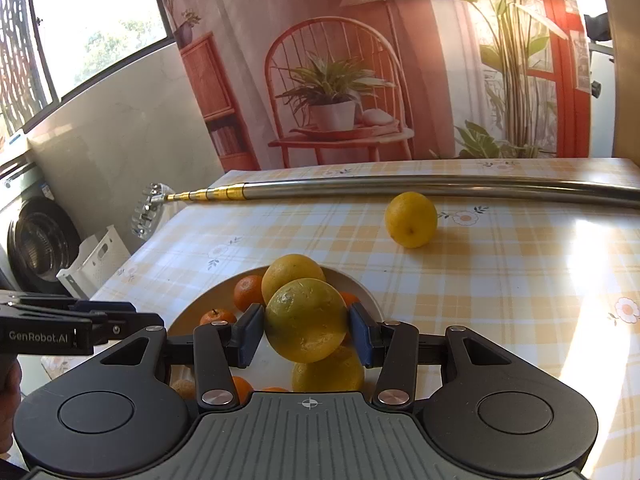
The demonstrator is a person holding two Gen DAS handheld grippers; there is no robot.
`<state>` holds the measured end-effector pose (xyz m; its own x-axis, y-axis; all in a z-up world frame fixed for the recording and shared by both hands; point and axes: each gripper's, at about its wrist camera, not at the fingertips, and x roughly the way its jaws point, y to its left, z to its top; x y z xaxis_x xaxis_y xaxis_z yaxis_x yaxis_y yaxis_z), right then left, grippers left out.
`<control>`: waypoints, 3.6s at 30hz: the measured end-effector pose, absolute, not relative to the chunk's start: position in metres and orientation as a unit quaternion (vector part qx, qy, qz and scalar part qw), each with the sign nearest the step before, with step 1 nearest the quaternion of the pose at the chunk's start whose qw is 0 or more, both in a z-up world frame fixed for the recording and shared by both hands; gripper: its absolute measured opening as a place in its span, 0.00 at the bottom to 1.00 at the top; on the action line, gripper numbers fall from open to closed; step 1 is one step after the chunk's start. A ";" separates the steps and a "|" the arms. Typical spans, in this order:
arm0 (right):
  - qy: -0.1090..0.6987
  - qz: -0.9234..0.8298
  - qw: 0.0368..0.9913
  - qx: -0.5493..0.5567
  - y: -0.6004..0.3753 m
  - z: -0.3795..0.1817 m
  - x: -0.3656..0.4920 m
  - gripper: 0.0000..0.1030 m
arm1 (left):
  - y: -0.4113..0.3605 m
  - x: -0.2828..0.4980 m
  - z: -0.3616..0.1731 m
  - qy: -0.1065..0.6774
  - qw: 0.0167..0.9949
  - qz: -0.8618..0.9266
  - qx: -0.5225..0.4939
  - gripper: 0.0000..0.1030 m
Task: Organize fruits
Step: 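Lower the mandarin onto the plate and open the left gripper, then lower the citrus onto the plate and open the right gripper, then move the open right gripper to the yellow lemon beside the pole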
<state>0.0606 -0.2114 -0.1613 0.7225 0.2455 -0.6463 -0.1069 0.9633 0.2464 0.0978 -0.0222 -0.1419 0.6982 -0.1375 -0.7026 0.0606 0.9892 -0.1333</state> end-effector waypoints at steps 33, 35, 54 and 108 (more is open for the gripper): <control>0.446 0.223 0.866 -0.007 -0.138 -0.188 0.103 0.42 | 0.012 0.097 -0.140 0.373 0.923 0.052 -0.072 0.84; 0.447 0.231 0.864 -0.006 -0.137 -0.189 0.103 0.42 | 0.012 0.097 -0.140 0.374 0.923 0.051 -0.073 0.85; 0.386 0.199 0.901 0.006 -0.146 -0.167 0.074 0.77 | 0.008 0.096 -0.140 0.375 0.923 0.052 -0.070 0.86; 0.274 0.032 0.961 0.019 -0.271 -0.221 0.206 0.94 | 0.020 0.149 -0.116 0.336 0.932 0.110 -0.084 0.86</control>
<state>0.2059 -0.2708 -0.2212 0.8473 0.0728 -0.5260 -0.0515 0.9972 0.0550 0.1493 0.0202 -0.1157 0.7499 0.1481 -0.6448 -0.2605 0.9620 -0.0820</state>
